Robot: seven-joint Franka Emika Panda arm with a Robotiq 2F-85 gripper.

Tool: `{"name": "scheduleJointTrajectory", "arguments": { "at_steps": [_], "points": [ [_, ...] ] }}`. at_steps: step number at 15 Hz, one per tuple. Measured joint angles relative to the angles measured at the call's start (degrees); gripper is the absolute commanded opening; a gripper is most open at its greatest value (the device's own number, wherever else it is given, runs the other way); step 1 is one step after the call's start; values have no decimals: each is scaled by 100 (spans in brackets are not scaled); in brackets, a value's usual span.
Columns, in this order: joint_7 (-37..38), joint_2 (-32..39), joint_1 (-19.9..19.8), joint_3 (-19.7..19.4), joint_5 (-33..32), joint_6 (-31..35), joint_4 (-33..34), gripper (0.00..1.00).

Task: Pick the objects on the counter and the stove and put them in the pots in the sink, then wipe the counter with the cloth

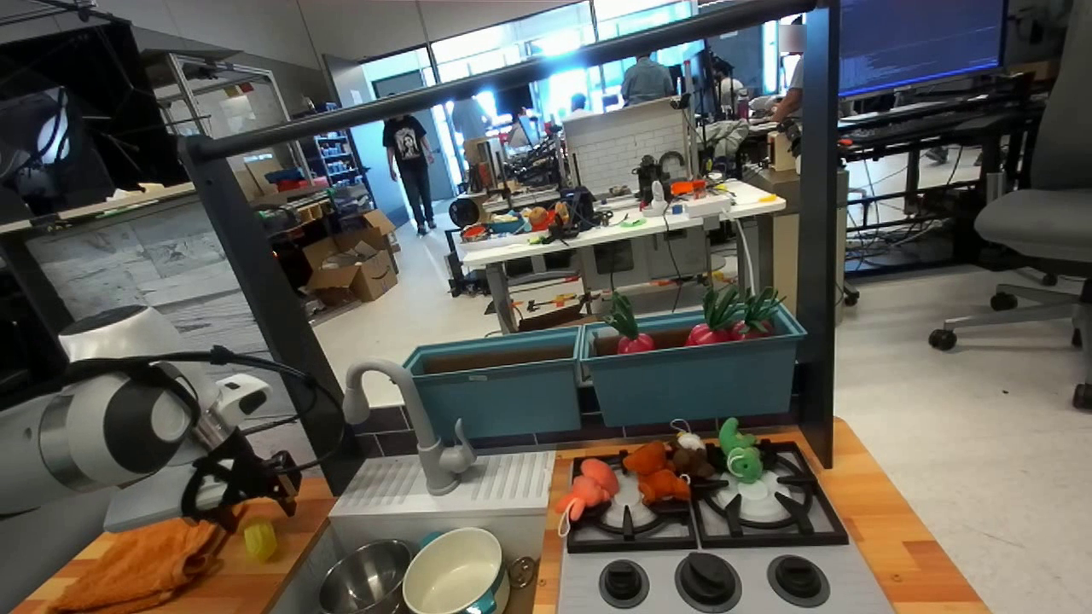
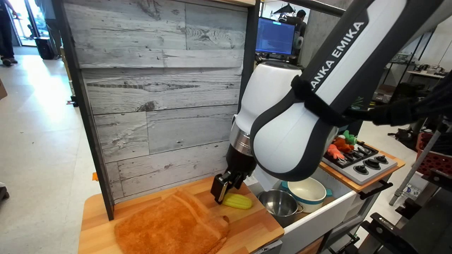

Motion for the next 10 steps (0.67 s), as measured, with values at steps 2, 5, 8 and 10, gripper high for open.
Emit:
{"name": "scheduleJointTrajectory", "arguments": {
  "at_steps": [2, 5, 8, 10],
  "points": [
    [0, 92, 0, 13, 28, -5, 95, 35],
    [0, 189, -2, 42, 121, -41, 206, 12],
    [23, 189, -5, 48, 267, -260, 304, 11],
    [60, 178, -5, 45, 352, -446, 359, 8]
  ]
}}
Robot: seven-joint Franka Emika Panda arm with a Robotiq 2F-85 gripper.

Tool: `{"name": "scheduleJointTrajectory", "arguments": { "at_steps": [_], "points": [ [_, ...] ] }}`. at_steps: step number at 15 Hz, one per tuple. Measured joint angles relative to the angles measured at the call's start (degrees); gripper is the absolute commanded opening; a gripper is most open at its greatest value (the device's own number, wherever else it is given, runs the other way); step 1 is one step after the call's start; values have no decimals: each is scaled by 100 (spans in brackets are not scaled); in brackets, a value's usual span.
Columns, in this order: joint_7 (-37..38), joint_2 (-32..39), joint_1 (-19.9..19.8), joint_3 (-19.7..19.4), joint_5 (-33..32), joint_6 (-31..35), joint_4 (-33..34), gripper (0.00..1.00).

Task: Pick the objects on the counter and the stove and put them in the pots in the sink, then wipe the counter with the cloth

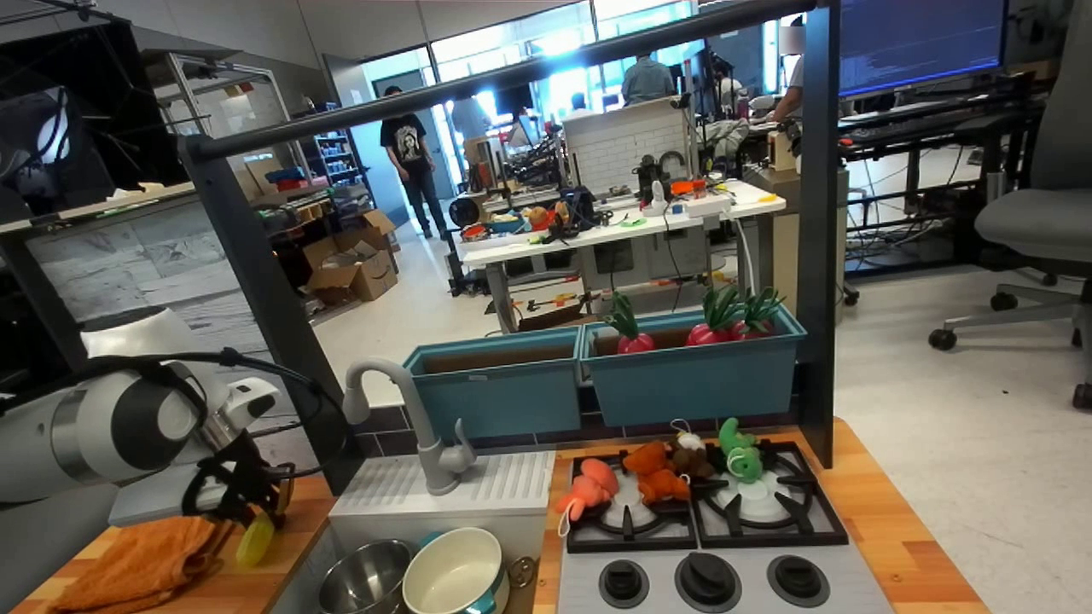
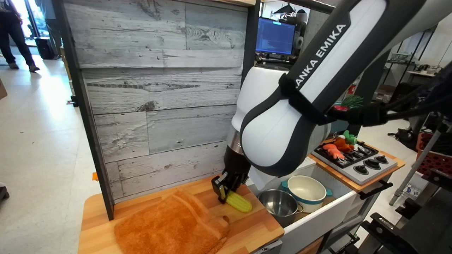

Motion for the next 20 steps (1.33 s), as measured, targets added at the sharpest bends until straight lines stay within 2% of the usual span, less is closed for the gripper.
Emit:
{"name": "scheduleJointTrajectory", "arguments": {
  "at_steps": [4, 7, 11, 16, 20],
  "points": [
    [367, -274, 11, -149, 74, -317, -64, 8],
    [878, -659, 114, -335, 132, -357, -452, 8],
    [1371, -938, 4, -988, 318, -656, -659, 8],
    [2099, -794, -91, -1869, 321, -1188, -688, 8],
    [2575, -576, -91, -1938, 321, -1439, -654, 8]
  ]
}}
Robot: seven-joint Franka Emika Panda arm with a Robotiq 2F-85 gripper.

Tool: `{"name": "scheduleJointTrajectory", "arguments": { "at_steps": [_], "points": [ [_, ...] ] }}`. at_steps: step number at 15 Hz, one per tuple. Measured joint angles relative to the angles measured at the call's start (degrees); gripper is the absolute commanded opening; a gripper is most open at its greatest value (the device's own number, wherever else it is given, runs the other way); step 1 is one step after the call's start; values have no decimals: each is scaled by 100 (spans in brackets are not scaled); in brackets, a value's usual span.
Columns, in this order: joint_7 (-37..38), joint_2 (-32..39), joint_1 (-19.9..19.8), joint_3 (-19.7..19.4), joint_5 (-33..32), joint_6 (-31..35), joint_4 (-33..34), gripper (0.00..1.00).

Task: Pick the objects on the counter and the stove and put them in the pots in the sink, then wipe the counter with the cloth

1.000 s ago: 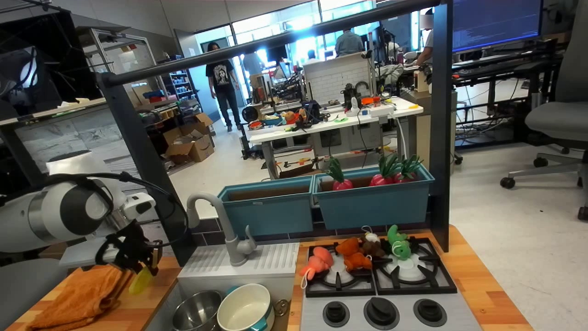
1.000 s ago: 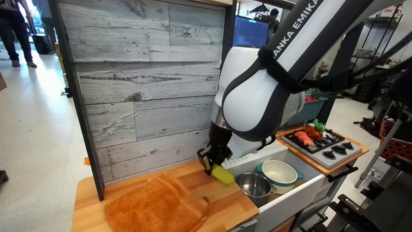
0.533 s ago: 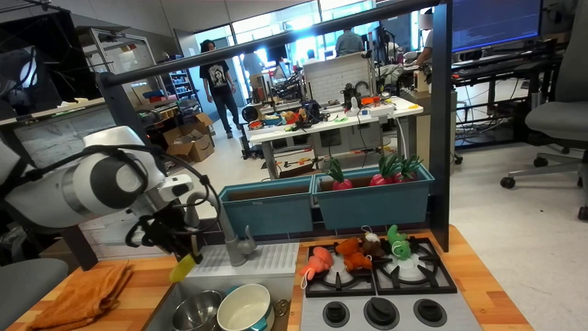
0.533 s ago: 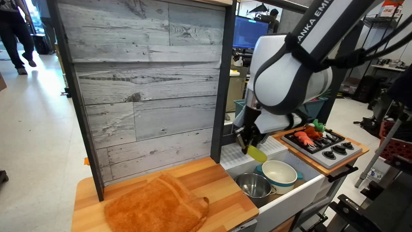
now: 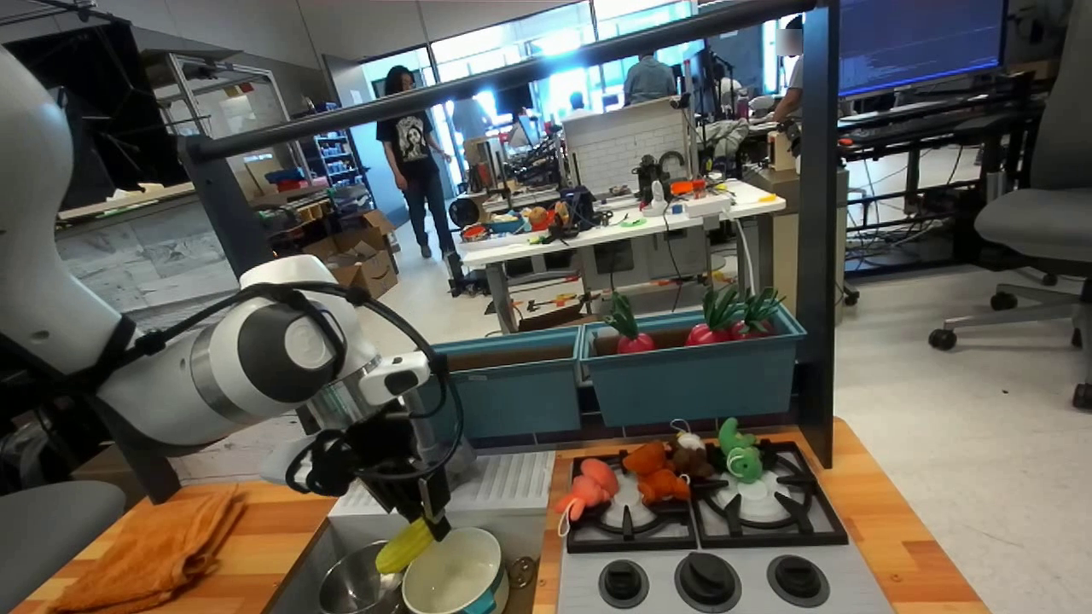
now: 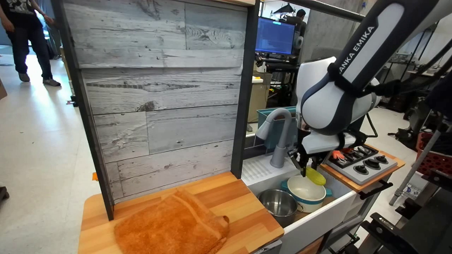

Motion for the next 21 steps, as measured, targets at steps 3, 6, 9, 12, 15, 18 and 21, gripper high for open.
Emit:
{"name": "scheduleJointTrajectory", "arguments": {
  "at_steps": [3, 6, 9, 12, 15, 18, 21],
  "points": [
    [158, 123, 62, 30, 0, 17, 87, 8],
    [307, 222, 138, -16, 0, 56, 194, 59],
    [341, 294, 249, -126, -25, 55, 222, 79],
    [337, 294, 422, -233, -90, 60, 224, 100],
    [393, 169, 881, -663, -379, 302, 182, 100],
    [798, -187, 1588, -1540, -712, 655, -126, 100],
    [1227, -576, 2085, -2222, -783, 696, -648, 100]
  ]
}}
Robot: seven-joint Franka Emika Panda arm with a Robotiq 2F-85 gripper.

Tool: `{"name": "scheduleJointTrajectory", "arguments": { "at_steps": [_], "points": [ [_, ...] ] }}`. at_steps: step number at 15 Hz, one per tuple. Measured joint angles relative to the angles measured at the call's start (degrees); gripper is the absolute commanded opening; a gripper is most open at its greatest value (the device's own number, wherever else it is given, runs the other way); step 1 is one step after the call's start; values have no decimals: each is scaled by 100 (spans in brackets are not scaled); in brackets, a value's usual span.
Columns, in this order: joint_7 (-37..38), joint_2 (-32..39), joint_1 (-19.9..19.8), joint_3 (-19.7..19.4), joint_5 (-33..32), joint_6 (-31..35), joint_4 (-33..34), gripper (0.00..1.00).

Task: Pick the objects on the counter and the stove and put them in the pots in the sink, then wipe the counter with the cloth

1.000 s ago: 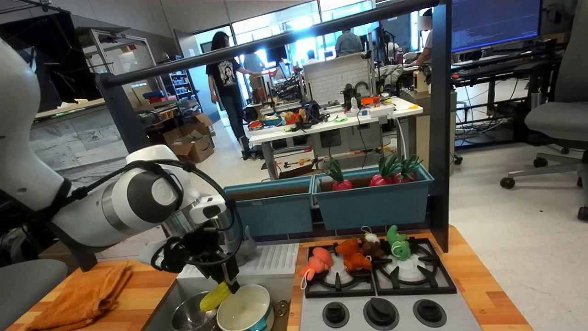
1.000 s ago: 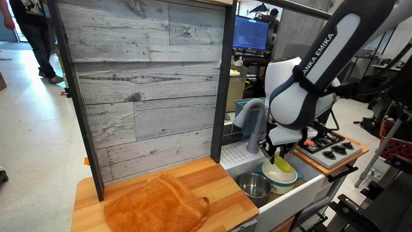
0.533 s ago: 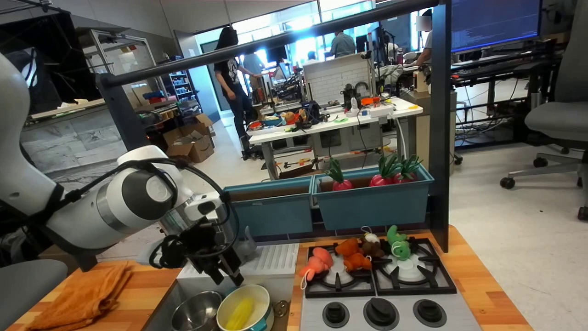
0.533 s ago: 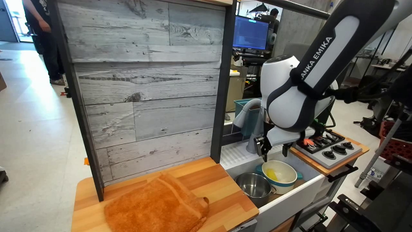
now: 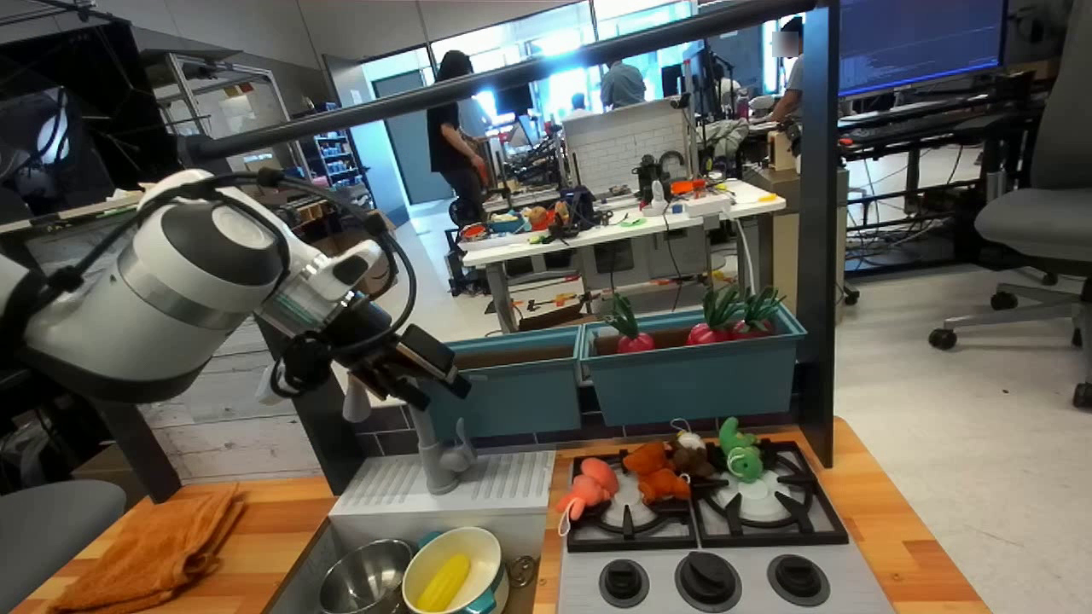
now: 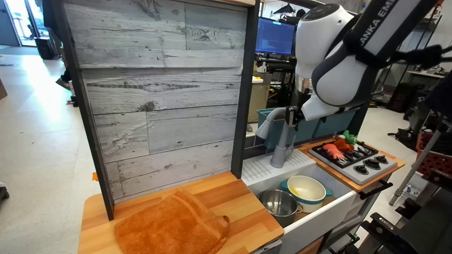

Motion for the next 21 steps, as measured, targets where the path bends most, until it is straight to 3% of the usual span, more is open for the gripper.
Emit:
{"name": "scheduleJointTrajectory", "arguments": {
  "at_steps": [9, 12, 17, 21],
  "points": [
    [51, -46, -40, 129, 3, -41, -263, 100],
    [298, 79, -313, 98, 64, -44, -311, 100],
    [520, 172, -1154, 132, 323, 63, -300, 100],
    [551, 187, -1120, 139, 318, 78, -300, 100]
  ]
}}
